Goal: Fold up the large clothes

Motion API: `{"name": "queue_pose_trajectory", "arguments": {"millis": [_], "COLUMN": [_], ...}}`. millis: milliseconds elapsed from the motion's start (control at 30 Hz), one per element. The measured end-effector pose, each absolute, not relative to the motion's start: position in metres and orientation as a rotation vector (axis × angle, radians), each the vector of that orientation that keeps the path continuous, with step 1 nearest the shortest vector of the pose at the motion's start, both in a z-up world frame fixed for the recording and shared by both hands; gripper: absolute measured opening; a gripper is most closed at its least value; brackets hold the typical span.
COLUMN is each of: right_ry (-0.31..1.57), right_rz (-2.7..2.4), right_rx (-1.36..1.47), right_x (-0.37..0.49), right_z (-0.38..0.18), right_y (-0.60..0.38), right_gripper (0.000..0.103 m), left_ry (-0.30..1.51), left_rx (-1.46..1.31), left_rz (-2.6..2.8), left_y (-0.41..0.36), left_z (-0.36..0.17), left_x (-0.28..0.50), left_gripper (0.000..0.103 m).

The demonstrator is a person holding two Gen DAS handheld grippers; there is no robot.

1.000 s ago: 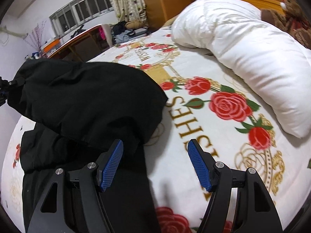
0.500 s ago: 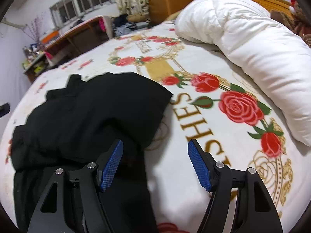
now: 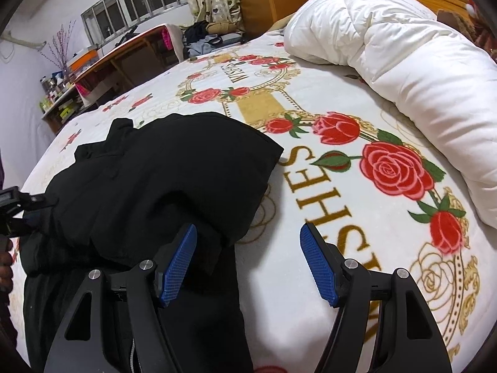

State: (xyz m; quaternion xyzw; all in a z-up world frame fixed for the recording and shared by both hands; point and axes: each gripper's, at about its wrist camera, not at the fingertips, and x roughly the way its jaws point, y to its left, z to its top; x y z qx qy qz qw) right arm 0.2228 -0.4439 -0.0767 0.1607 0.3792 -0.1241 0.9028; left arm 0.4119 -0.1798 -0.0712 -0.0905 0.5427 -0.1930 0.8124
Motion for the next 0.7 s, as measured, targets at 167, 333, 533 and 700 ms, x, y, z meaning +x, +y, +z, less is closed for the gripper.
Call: {"name": "queue_pose_trajectory", "arguments": {"millis": [167, 333, 533, 700], "right_ry": [0.787, 0.785, 0.768, 0.762], "right_rz": [-0.249, -0.256, -0.268, -0.219], "right_rx": [0.313, 0.341, 0.335, 0.324], "right_x": [0.224, 0.221, 0.220, 0.237], "right_z": [-0.076, -0.074, -0.067, -0.062], "right_y": [-0.446, -0.449, -0.451, -0.441], "right_gripper": [0.069, 0.069, 0.069, 0.069], "left_ry": [1.124, 1.010, 0.890, 0.956], "left_rx": [-0.089, -0.118, -0.213, -0.186], "left_rz": [-0.416, -0.406, -0.394, -0.288], "left_y": [-0.199, -0.190, -0.148, -0.121], "left_z": [-0.067, -0.036, 0.012, -0.015], "left_x": [0.410, 0.404, 0.392, 0.387], "left_gripper": [0.026, 0.013, 0.009, 0.007]}}
